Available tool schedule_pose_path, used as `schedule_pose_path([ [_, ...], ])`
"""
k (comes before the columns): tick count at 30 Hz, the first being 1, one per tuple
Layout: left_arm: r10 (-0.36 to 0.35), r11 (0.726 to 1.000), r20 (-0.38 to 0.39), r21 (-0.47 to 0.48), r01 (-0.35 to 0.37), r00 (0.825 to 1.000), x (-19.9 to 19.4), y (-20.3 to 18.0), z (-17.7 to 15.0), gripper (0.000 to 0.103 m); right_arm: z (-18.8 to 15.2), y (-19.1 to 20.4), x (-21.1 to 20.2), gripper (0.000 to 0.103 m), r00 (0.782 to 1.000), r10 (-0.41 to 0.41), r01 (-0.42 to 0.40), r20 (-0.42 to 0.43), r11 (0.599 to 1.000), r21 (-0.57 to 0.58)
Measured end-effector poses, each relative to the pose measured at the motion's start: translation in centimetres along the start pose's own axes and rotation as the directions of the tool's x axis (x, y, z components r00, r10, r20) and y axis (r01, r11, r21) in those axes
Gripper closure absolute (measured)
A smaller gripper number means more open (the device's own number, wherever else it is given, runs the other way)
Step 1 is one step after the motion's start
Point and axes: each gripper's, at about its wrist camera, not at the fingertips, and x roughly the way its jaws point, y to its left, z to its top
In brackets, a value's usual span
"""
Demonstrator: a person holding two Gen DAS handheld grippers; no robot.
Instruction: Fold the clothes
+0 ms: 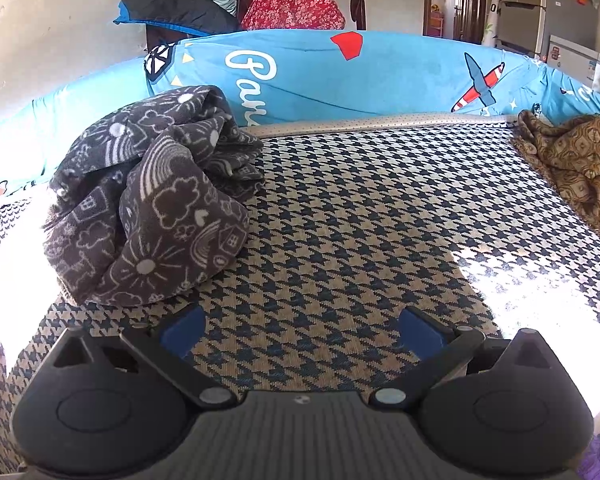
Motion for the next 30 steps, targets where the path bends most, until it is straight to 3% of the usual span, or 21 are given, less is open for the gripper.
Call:
schedule_pose_path([
  [30, -0.009, 1.000, -0.008, -0.006, 0.009, 1.000, 0.18, 0.25, 0.20, 0.000, -0.18, -0.11, -0.24, 0.000, 1.000, -0.025, 0.025, -0.010, 1.000, -0.004],
])
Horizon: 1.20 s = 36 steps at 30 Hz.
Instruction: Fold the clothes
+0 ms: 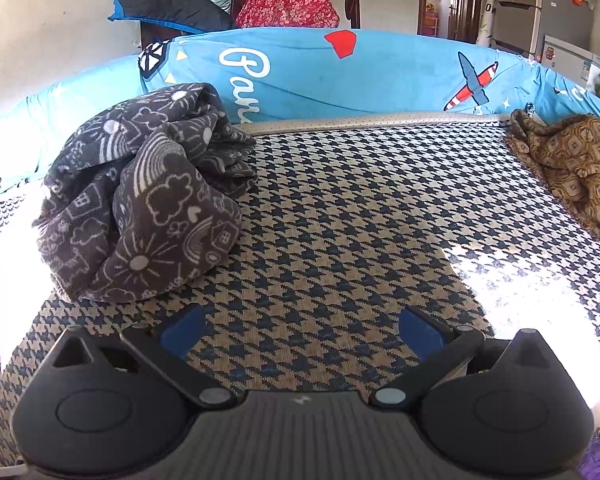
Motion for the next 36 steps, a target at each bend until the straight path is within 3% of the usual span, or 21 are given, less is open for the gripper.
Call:
schedule_pose_path([
  [36, 0.002, 1.000, -0.066, -0.019, -0.004, 0.998, 3.5, -0.5, 0.7, 0.000, -0.3, 0.5, -1.4, 0.000, 0.994, 0.063, -0.064, -0.087, 0.998, -0.008],
])
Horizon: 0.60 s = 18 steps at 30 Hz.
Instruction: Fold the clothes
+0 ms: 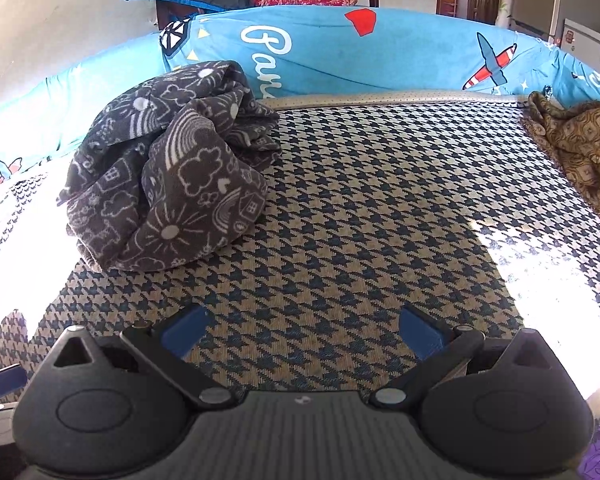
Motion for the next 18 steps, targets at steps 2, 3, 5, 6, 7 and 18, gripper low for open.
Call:
schedule_pose_path([
  [2, -0.001, 1.000, 0.000, 0.002, 0.001, 1.000, 0.03, -0.08, -0.03, 0.000, -0.01, -0.02, -0.07, 0.000, 1.000, 0.001, -0.001, 0.002, 1.000, 0.001],
  [3, -0.001, 1.000, 0.000, 0.002, 0.001, 1.000, 0.03, -0.10, -0.03, 0.000, 0.00, -0.04, -0.09, 0.000, 1.000, 0.000, 0.000, 0.003, 1.000, 0.002],
  [5, -0.002, 1.000, -0.001, 0.004, 0.002, 1.000, 0.03, -0.13, -0.04, 0.000, 0.02, -0.10, -0.10, 0.000, 1.000, 0.003, -0.003, 0.002, 1.000, 0.007],
  [6, -0.003, 1.000, -0.001, 0.004, 0.003, 1.000, 0.06, -0.15, -0.04, 0.000, 0.04, -0.14, -0.10, 0.000, 1.000, 0.005, -0.005, 0.002, 1.000, 0.009],
  [7, -0.003, 1.000, -0.002, 0.004, 0.003, 1.000, 0.09, -0.15, -0.03, 0.000, 0.05, -0.17, -0.10, 0.000, 1.000, 0.007, -0.007, 0.001, 1.000, 0.012],
  [18, -0.007, 1.000, -0.002, 0.009, 0.007, 1.000, -0.11, -0.27, -0.18, 0.000, 0.20, -0.40, -0.44, 0.000, 0.999, 0.005, -0.006, 0.035, 0.999, 0.035],
])
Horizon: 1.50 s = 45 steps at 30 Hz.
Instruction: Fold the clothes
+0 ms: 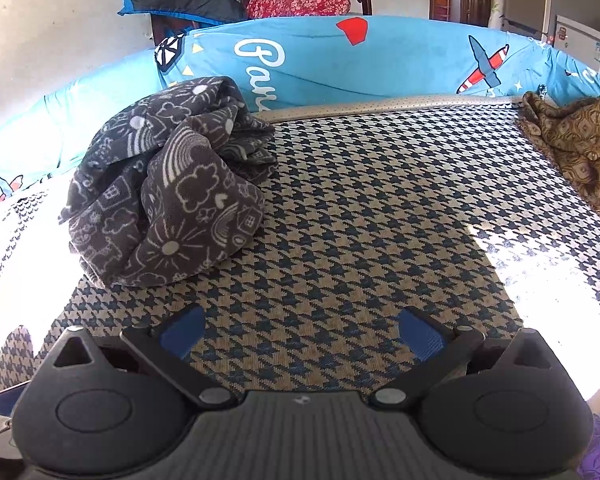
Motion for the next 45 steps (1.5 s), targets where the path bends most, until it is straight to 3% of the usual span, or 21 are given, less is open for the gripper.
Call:
schedule_pose_path([
  [12, -0.004, 1.000, 0.004, 0.005, 0.004, 1.000, -0.3, -0.1, -0.1, 0.000, 0.1, -0.1, -0.4, 0.000, 0.999, -0.016, 0.016, 0.033, 1.000, 0.003],
  [30, 0.011, 1.000, 0.023, 0.015, -0.011, 1.000, -0.6, 0.2, 0.2, 0.000, 0.2, 0.2, 0.1, 0.000, 0.999, -0.040, 0.040, 0.019, 0.999, -0.003],
  [37, 0.004, 0.998, 0.059, 0.058, -0.008, 0.998, -0.4, 0.0, 2.6, 0.000, 1.3, -0.5, 0.7, 0.000, 1.000, -0.012, 0.012, 0.012, 1.000, 0.027],
  [45, -0.017, 0.991, 0.099, 0.131, 0.004, 0.995, 0.0, -0.7, 5.8, 0.000, 3.3, -1.0, 1.5, 0.000, 0.995, -0.087, 0.085, 0.047, 0.995, 0.046],
])
